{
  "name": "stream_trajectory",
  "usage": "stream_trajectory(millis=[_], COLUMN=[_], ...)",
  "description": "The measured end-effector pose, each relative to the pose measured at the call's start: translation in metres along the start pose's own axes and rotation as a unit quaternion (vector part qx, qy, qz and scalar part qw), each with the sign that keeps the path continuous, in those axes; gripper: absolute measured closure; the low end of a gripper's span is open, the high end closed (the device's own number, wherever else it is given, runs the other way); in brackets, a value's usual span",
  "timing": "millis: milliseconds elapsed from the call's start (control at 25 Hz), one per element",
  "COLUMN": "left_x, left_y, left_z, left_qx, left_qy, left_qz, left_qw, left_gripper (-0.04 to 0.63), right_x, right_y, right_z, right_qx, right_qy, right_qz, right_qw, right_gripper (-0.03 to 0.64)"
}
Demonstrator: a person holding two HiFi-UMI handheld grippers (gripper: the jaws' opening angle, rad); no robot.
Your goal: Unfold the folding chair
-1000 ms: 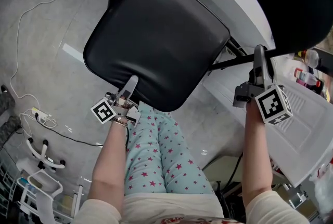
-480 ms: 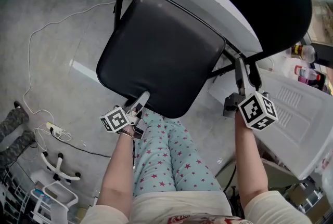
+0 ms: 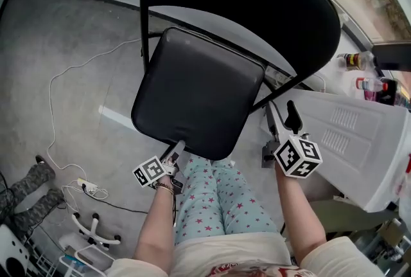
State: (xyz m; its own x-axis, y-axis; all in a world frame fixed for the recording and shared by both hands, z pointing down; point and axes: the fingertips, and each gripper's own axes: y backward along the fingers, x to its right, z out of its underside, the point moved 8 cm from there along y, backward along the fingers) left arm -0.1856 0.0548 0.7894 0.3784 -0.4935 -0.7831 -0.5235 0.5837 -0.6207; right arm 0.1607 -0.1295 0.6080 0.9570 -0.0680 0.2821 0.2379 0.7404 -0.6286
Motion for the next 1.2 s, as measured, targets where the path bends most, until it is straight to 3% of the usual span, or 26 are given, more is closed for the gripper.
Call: stream_trajectory(millis=[120, 240, 440, 560, 680, 960, 1040, 1200], left_x=[0.011, 0.044, 0.146, 0.208, 0.266, 0.369, 0.395, 0.433], left_y=[0.020, 0.033, 0.052, 0.051, 0.059, 0.106, 0.114, 0.127], left_z=[0.000, -0.011, -0.023, -0.024, -0.032, -0.036, -0.039, -0.040], left_qx=[0.014, 0.025, 0.022, -0.009, 0.005, 0.082, 0.102, 0.139], left_qy=[-0.012, -0.081, -0.214, -0.300, -0.374, -0.441, -0.459, -0.499], left_qz=[-0.028, -0.049, 0.009, 0.058, 0.093, 0.170, 0.190, 0.213], left_qw=[0.9994, 0.9953, 0.9766, 0.9522, 0.9227, 0.8772, 0.8616, 0.8285], left_gripper=[0.207, 0.207, 0.212, 0.215, 0.236, 0.353, 0.393, 0.463], right_x=[-0.005, -0.014, -0.064, -0.094, -0.118, -0.144, -0.148, -0.158], right_y=[0.011, 0.021, 0.055, 0.068, 0.077, 0.111, 0.117, 0.133], right_z=[-0.002, -0.004, -0.008, -0.020, -0.045, -0.103, -0.120, -0.144], right_qx=[-0.007, -0.011, -0.024, -0.019, 0.008, 0.074, 0.099, 0.138], right_qy=[-0.014, -0.062, 0.002, 0.032, 0.062, 0.092, 0.100, 0.123], right_qz=[0.001, -0.007, -0.061, -0.102, -0.133, -0.171, -0.177, -0.186], right_qw=[1.000, 0.998, 0.998, 0.994, 0.989, 0.978, 0.974, 0.965], right_gripper=[0.276, 0.276, 0.309, 0.322, 0.339, 0.380, 0.388, 0.465])
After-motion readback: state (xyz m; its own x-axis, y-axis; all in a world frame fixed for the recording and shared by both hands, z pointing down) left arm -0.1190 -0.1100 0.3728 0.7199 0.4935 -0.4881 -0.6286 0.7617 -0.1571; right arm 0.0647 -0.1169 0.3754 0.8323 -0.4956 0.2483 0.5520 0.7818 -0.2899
